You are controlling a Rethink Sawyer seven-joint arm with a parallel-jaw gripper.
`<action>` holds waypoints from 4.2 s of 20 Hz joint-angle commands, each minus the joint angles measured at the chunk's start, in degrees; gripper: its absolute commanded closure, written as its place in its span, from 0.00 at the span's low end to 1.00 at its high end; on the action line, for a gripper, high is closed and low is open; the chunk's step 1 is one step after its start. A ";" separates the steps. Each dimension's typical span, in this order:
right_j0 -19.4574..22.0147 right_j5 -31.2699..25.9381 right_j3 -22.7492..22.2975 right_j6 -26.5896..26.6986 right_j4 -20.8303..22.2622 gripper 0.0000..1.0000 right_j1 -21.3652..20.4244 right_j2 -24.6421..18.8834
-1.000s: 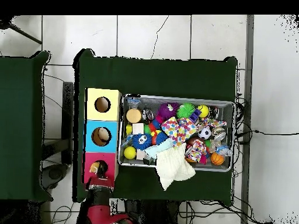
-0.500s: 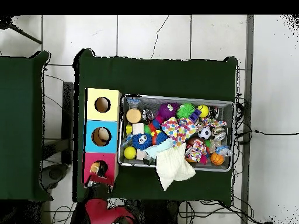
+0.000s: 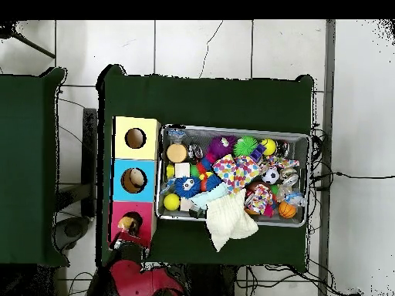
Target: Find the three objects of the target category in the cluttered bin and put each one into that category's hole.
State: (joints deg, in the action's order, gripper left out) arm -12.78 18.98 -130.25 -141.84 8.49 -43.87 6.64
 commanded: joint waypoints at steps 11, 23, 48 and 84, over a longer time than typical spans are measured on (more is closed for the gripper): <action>10.41 -38.53 -6.62 8.28 10.78 1.00 -8.50 -11.08; 9.17 -38.98 -6.92 3.00 14.24 1.00 -10.45 -13.04; -41.16 -34.15 12.04 -26.10 -11.35 1.00 -1.04 18.81; -25.53 -36.63 4.76 -14.20 -13.12 1.00 -10.76 3.90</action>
State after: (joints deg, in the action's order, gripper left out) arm -41.50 -17.84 -123.49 -152.63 -2.79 -54.32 16.78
